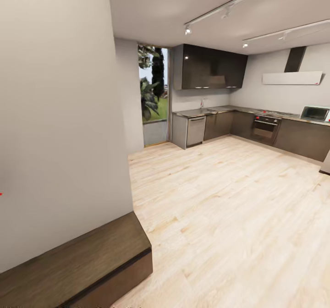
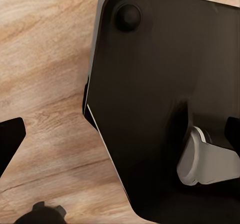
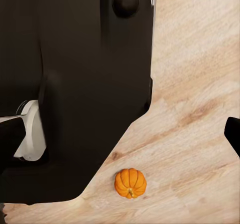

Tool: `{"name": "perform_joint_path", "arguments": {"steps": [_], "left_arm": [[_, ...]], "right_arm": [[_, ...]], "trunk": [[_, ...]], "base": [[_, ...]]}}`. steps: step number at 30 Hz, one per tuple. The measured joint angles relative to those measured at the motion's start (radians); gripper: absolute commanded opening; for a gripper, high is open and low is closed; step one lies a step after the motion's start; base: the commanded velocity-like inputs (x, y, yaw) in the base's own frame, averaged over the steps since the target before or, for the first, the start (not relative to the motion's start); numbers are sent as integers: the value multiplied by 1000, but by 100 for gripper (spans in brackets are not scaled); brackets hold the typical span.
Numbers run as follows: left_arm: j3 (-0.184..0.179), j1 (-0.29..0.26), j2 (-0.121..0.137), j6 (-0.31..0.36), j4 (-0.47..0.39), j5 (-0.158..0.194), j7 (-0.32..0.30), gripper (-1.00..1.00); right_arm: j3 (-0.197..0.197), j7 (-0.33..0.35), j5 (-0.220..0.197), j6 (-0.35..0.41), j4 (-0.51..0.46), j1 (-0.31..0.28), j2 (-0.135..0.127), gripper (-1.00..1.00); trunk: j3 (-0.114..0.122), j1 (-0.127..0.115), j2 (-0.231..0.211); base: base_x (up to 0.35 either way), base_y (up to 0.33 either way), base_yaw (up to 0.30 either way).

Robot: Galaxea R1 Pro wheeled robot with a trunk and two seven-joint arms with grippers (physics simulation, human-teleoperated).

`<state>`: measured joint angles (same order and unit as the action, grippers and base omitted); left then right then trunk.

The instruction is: Place each of the two pumpkins and all three candles from the living room inside a cabinet in the living room (use any cabinet), then make sure every cabinet is closed, and position the cauldron so it is next to a table in the living room.

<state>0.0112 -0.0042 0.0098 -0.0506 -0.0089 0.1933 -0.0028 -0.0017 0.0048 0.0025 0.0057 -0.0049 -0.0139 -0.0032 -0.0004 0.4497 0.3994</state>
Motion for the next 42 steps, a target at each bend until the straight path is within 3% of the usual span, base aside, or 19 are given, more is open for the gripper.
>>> {"name": "perform_joint_path", "arguments": {"steps": [1, 2, 9, 20, 31, 42], "left_arm": [[0, 0, 0, 0, 0, 0, 0, 100], [0, 0, 0, 0, -2, 0, 0, 100], [2, 0, -1, 2, -34, 2, 0, 100], [1, -2, -4, 7, -90, 3, 4, 100], [3, -3, -5, 3, -94, 7, 5, 100], [3, -3, -1, 2, -93, 44, 8, 100]], "right_arm": [[0, 0, 0, 0, 0, 0, 0, 100], [2, -5, 2, 0, -70, -1, 0, 100], [5, -8, 9, 1, -129, 0, -1, 100], [5, -8, 75, 5, -203, -1, -1, 100], [6, -4, 81, 10, -229, -1, 0, 100], [5, -7, 81, 15, -229, -4, -1, 100]], "trunk": [[0, 0, 0], [-1, 0, 0], [-5, 0, 0], [-14, 0, -1], [-23, 0, -2], [-27, 0, -2]], "base": [[0, -21, 261], [0, -17, 264], [0, -5, 267], [0, 0, 248], [0, -12, 242], [0, -222, 94]]}}
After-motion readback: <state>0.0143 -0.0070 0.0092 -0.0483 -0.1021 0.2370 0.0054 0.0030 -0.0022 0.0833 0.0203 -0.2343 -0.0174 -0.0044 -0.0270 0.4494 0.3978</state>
